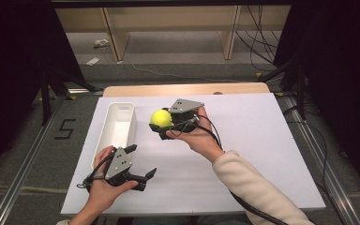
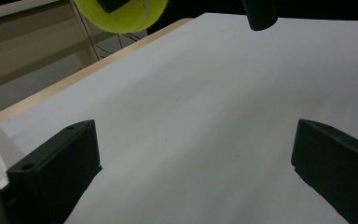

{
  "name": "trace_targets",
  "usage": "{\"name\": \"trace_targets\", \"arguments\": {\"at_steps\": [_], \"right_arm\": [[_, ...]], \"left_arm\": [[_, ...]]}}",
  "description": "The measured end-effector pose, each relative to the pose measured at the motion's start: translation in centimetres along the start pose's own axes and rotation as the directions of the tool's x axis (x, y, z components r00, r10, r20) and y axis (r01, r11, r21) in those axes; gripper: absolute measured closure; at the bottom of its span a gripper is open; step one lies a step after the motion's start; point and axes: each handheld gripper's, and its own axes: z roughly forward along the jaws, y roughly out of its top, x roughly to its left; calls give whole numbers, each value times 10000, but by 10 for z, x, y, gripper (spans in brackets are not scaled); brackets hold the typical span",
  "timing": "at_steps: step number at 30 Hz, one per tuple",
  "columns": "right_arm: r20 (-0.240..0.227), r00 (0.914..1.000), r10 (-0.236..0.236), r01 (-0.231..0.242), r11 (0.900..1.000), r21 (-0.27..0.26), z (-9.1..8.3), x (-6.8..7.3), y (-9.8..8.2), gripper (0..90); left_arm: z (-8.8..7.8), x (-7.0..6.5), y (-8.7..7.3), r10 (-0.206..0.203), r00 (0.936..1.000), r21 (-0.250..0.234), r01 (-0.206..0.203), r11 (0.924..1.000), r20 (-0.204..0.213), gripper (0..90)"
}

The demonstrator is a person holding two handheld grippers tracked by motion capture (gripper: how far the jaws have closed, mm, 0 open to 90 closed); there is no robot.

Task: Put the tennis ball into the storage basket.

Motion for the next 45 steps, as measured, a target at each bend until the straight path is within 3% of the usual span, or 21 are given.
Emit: {"name": "trace_targets", "arguments": {"at_steps": [45], "right_arm": [[-136, 9997, -211, 213, 9997, 150, 25, 5, 17, 260]], "left_arm": [[0, -1, 0, 33, 10000, 7, -33, 10000, 41, 7]]}}
